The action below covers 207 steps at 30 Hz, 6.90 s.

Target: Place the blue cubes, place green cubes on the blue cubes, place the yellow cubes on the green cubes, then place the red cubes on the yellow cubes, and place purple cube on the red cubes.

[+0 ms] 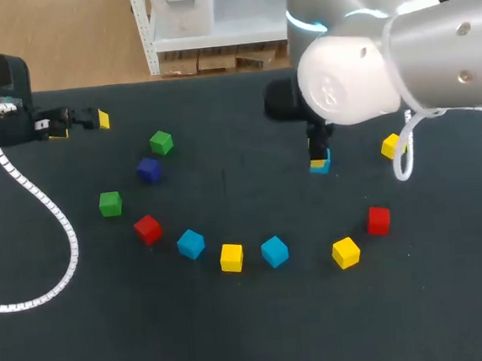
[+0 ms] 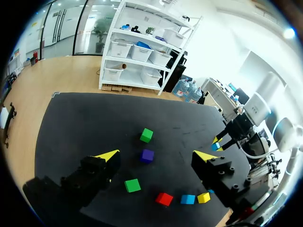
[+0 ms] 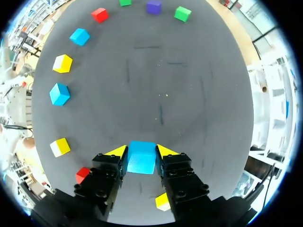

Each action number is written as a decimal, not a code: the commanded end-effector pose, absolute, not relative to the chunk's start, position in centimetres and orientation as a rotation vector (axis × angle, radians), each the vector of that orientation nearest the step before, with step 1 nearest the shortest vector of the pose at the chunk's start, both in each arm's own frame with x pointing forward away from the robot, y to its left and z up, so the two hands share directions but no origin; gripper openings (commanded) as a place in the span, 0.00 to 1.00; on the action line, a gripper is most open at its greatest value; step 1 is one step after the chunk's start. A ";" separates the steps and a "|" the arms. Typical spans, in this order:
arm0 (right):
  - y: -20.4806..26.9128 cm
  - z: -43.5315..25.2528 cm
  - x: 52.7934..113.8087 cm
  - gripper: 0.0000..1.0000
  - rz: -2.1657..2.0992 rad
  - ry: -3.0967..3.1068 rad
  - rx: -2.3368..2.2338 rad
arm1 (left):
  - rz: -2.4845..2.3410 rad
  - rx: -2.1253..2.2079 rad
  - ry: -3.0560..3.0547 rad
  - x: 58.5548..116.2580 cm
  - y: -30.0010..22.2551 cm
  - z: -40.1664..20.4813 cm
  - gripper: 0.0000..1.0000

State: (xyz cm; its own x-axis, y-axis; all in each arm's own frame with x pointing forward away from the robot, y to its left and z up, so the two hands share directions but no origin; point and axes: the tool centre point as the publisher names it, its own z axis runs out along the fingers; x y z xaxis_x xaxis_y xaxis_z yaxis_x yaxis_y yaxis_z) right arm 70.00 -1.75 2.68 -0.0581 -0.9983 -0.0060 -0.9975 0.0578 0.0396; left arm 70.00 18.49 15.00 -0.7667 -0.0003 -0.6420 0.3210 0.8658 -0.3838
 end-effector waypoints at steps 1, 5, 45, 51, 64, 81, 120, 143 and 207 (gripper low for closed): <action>-0.5 2.4 70.5 0.00 -0.047 -2.211 2.166 | -0.636 0.231 2.374 70.0 18.5 15.0 1.00; 0.0 2.3 70.6 0.00 -0.048 -2.167 2.195 | -0.636 0.231 2.374 70.0 18.5 15.0 1.00; 1.8 0.5 72.8 0.00 -0.081 -2.074 2.185 | -0.636 0.231 2.374 70.0 18.5 15.0 1.00; 1.7 0.1 72.5 0.00 -0.080 -2.062 2.182 | -0.636 0.231 2.374 70.0 18.5 15.0 1.00; 1.7 -0.3 72.3 0.45 -0.080 -2.053 2.179 | -0.636 0.231 2.374 70.0 18.5 15.0 1.00; 1.8 0.4 72.8 1.00 -0.073 -2.114 2.150 | -0.636 0.231 2.374 70.0 18.5 15.0 1.00; 0.9 0.0 72.8 0.23 -0.061 -2.089 2.135 | -0.636 0.231 2.374 70.0 18.5 15.0 1.00; 0.6 2.3 73.6 1.00 -0.107 -2.214 2.092 | -0.636 0.231 2.374 70.0 18.5 15.0 1.00; 3.5 8.5 60.1 1.00 -0.220 -2.740 1.526 | -0.636 0.231 2.374 70.0 18.5 15.0 1.00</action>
